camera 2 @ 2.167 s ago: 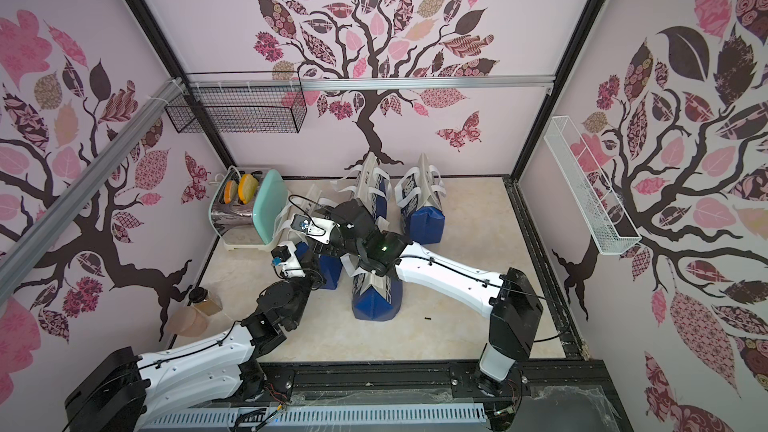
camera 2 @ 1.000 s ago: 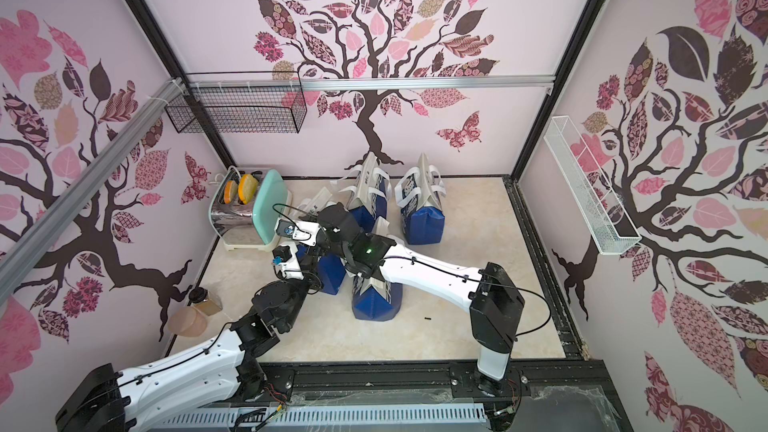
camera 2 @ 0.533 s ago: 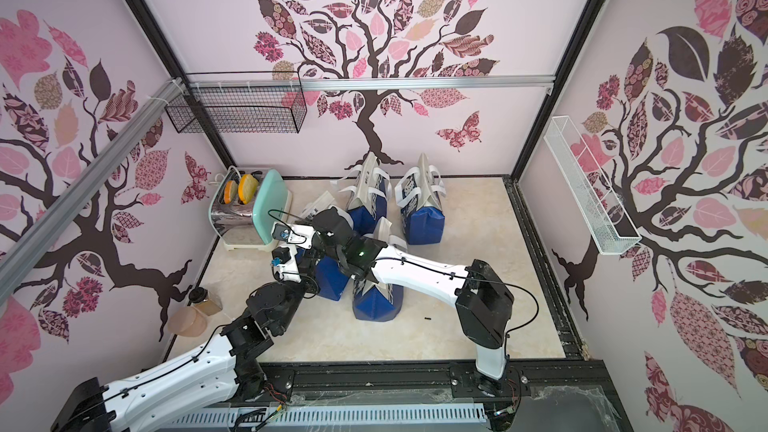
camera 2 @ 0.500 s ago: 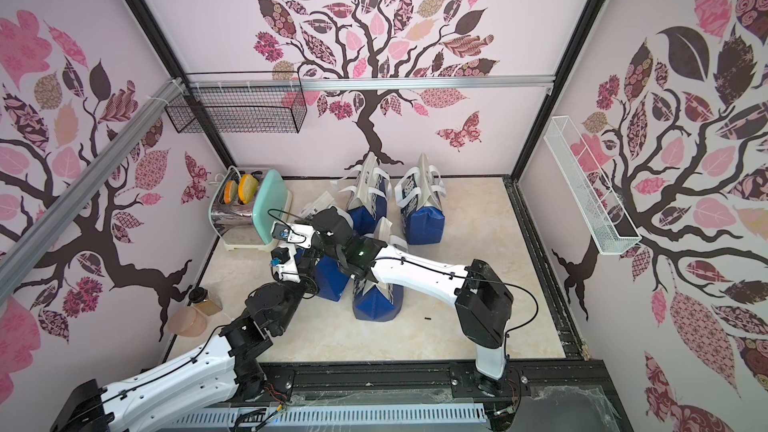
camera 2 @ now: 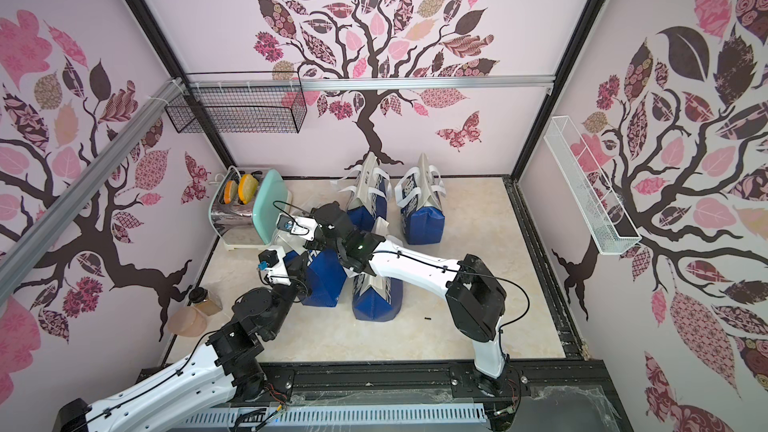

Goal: Open the takeout bag
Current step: Open the takeout bag at the center of the board.

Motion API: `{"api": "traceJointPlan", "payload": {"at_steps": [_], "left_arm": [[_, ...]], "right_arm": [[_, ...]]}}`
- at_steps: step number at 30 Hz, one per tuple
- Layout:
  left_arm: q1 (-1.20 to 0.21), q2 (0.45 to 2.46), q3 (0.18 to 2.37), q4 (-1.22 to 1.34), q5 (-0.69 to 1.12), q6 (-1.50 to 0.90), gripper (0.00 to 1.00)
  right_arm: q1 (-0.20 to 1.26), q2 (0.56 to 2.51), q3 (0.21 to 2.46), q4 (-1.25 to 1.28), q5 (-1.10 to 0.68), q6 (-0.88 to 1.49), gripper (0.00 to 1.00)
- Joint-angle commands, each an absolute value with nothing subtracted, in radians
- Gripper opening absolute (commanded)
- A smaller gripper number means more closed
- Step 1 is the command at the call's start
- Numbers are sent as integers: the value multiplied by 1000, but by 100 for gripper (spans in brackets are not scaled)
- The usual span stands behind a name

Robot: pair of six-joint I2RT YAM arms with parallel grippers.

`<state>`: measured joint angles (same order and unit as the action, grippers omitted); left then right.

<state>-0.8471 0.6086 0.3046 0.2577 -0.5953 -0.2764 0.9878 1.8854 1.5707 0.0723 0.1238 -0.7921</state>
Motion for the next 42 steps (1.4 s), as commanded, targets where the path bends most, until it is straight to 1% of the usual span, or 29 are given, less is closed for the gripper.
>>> {"api": "traceJointPlan", "payload": {"at_steps": [1,3,7,16,19,26,29,34,36,37,38,41,42], "left_arm": [[-851,602,298,271,-614,-271,0],[-851,621,304,240,-667,-296,0],[-851,685,321,87,-796,-401,0],[-852,756,340,-168,-967,-650,0],[-852,796,359,-222,-980,-702,0],[-851,878,380,-234,-971,-749,0],[-851,913,400,-286,-985,-797,0],[-852,912,401,-268,-974,-800,0],[-851,873,382,-205,-964,-759,0],[-852,854,374,-177,-957,-735,0],[-852,833,366,-151,-950,-709,0],[-852,788,360,-125,-938,-663,0],[-852,776,360,-126,-936,-657,0]], "right_arm": [[962,1891,1609,58,173,-768,0],[961,1887,1611,65,186,-772,0],[962,1882,1627,83,236,-823,0],[960,1883,1724,61,295,-970,0],[960,1872,1753,21,280,-1001,0],[960,1852,1785,-39,250,-1041,0],[960,1844,1810,-78,238,-1053,0],[959,1827,1827,-144,192,-1033,0],[952,1824,1782,-139,183,-1000,13],[950,1824,1754,-129,181,-979,17],[947,1823,1721,-113,179,-959,25],[946,1831,1661,-88,165,-912,38],[947,1840,1656,-84,159,-896,39]]}}
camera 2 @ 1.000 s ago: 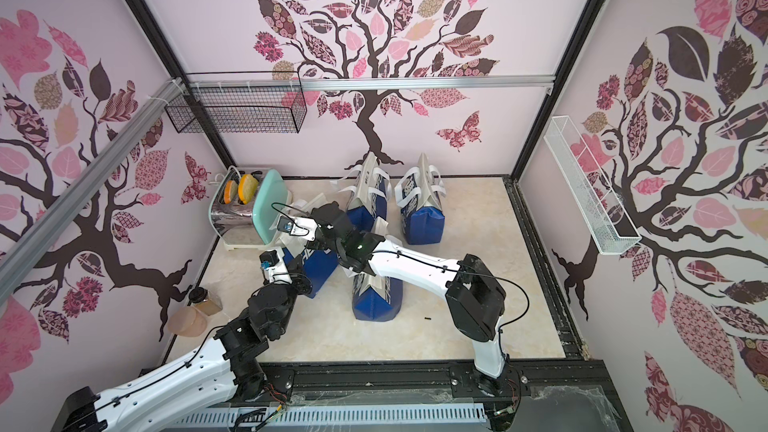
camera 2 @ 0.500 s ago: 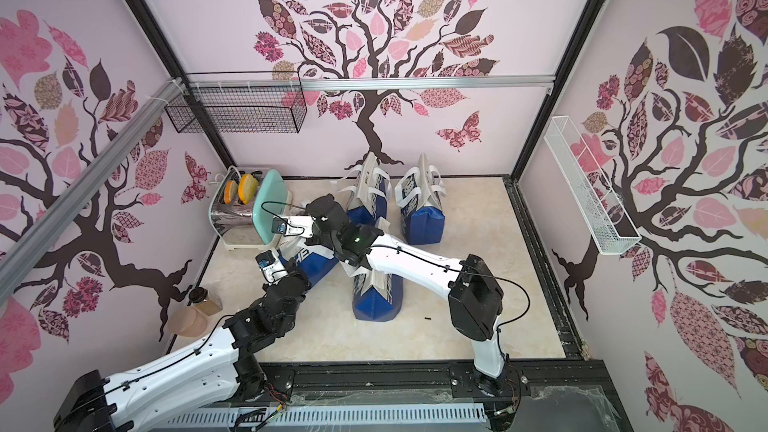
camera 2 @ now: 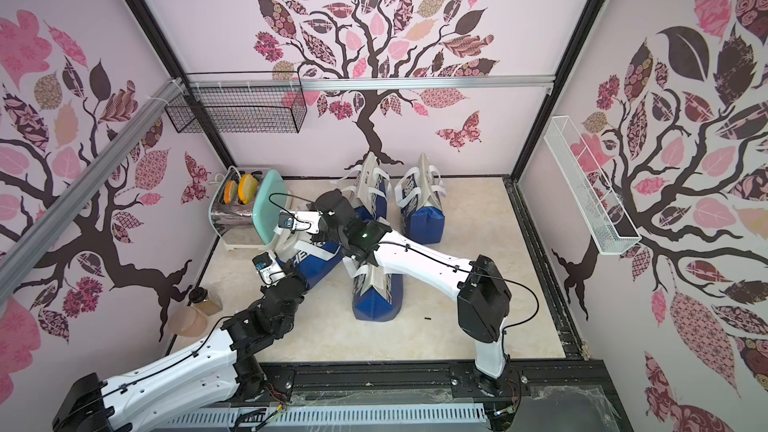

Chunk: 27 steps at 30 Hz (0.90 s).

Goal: Open the takeout bag
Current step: Open the takeout bag at the center of the board.

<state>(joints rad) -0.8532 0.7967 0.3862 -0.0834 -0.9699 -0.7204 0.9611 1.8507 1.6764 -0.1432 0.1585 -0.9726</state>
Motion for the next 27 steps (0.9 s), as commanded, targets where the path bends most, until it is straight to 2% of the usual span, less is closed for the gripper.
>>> {"api": "traceJointPlan", "payload": {"at_steps": [1,7,10,15,22,27], "left_arm": [[-851,768,360,-122,-930,-647,0],[-851,758,357,-124,-914,-632,0],[-851,761,360,-125,-919,-632,0],[-852,773,365,-122,-925,-634,0],[-850,804,371,-95,-934,-623,0],[-851,809,372,-92,-936,-622,0]], "right_arm": [[946,1848,1657,-78,154,-887,40],[948,1891,1693,-85,110,-815,43],[948,1864,1636,-58,167,-796,50],[948,1778,1523,-29,197,-805,53],[953,1740,1516,-69,84,-731,53],[959,1772,1560,-69,47,-707,48]]}}
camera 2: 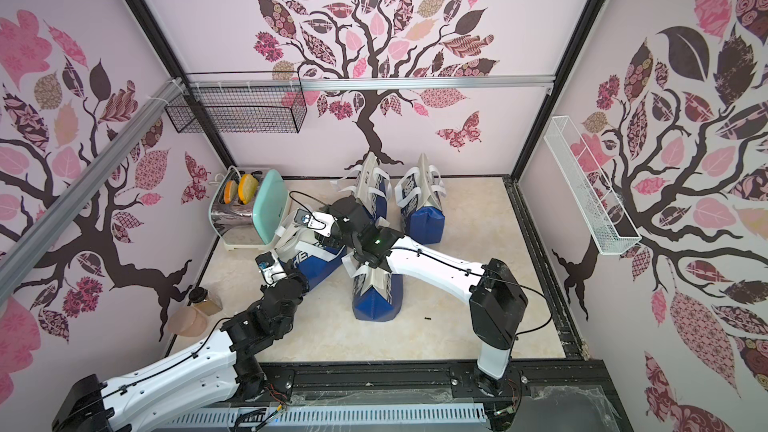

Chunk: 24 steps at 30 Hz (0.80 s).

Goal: Open the takeout bag
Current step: Open the takeout bag at the center of the board.

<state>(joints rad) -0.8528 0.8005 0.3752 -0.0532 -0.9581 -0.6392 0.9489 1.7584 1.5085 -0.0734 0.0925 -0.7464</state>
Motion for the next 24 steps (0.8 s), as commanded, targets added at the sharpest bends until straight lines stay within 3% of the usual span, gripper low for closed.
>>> {"api": "traceJointPlan", "payload": {"at_steps": [1,16,24], "left_arm": [[-851,808,372,-92,-936,-623,0],[-850,779,364,-81,-931,-597,0],[-851,752,360,-103,-926,-580,0]], "right_arm": [[960,1777,1565,-77,34,-707,47],[985,1816,1577,-100,3,-708,45],[986,1863,1600,-41,28,-711,37]]}}
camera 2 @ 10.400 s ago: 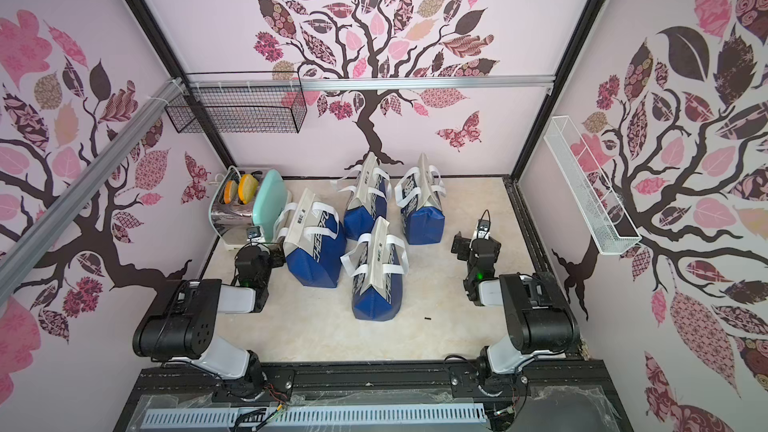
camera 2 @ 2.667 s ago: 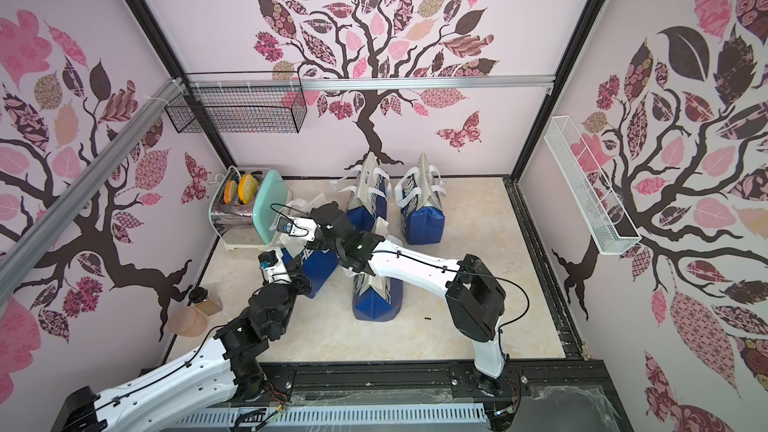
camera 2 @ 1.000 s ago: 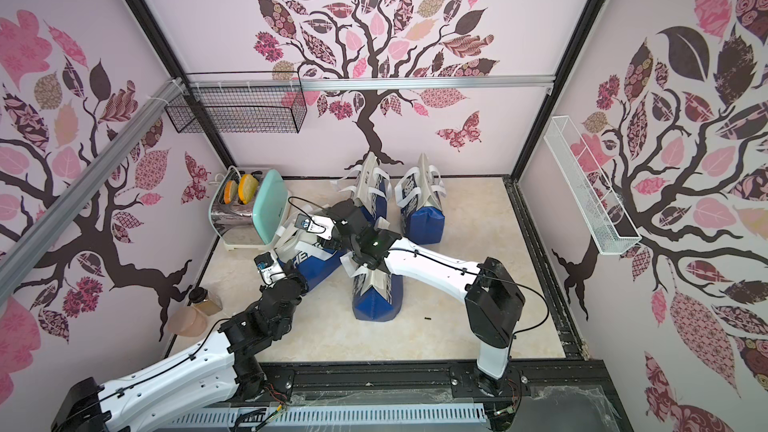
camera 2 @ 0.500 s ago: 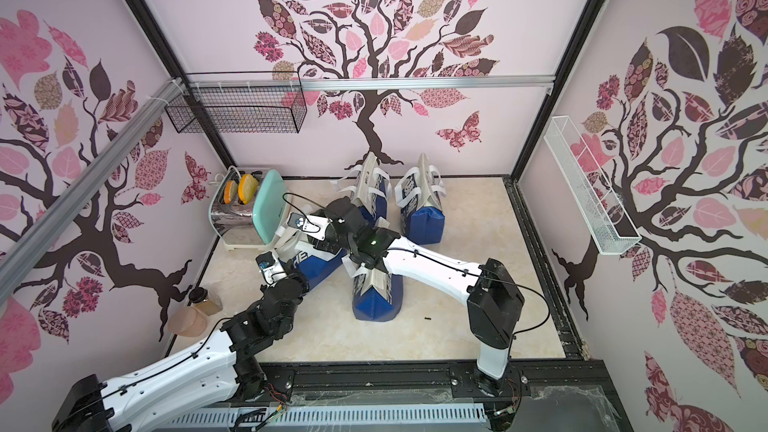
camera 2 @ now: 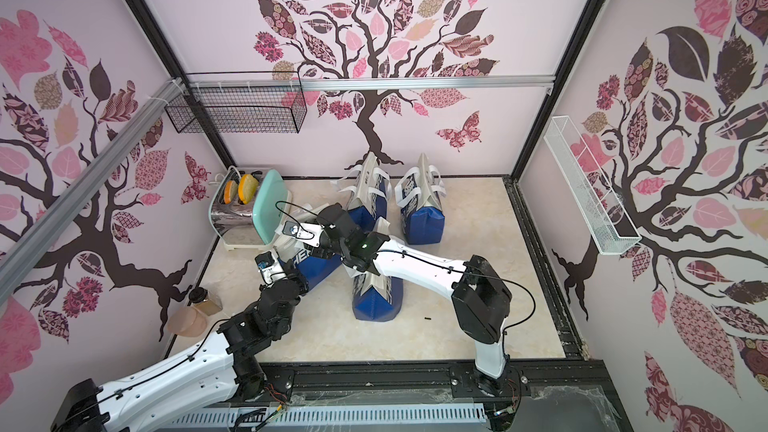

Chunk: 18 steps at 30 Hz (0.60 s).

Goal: Open the takeout bag
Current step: Open the takeout bag at the center of the board.

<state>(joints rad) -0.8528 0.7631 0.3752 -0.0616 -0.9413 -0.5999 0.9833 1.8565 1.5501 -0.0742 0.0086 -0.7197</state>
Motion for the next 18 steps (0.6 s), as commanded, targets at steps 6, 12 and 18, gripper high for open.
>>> {"api": "traceJointPlan", "payload": {"at_steps": [6,12,18], "left_arm": [[-852,722,342,-119,-922,-589,0],[-851,703,340,-136,-922,-579,0],[-851,692,341,-138,-921,-570,0]], "right_arm": [[983,1881,1618,17,77,-722,32],[983,1906,1641,63,120,-745,30],[983,1943,1660,69,132,-756,28]]}}
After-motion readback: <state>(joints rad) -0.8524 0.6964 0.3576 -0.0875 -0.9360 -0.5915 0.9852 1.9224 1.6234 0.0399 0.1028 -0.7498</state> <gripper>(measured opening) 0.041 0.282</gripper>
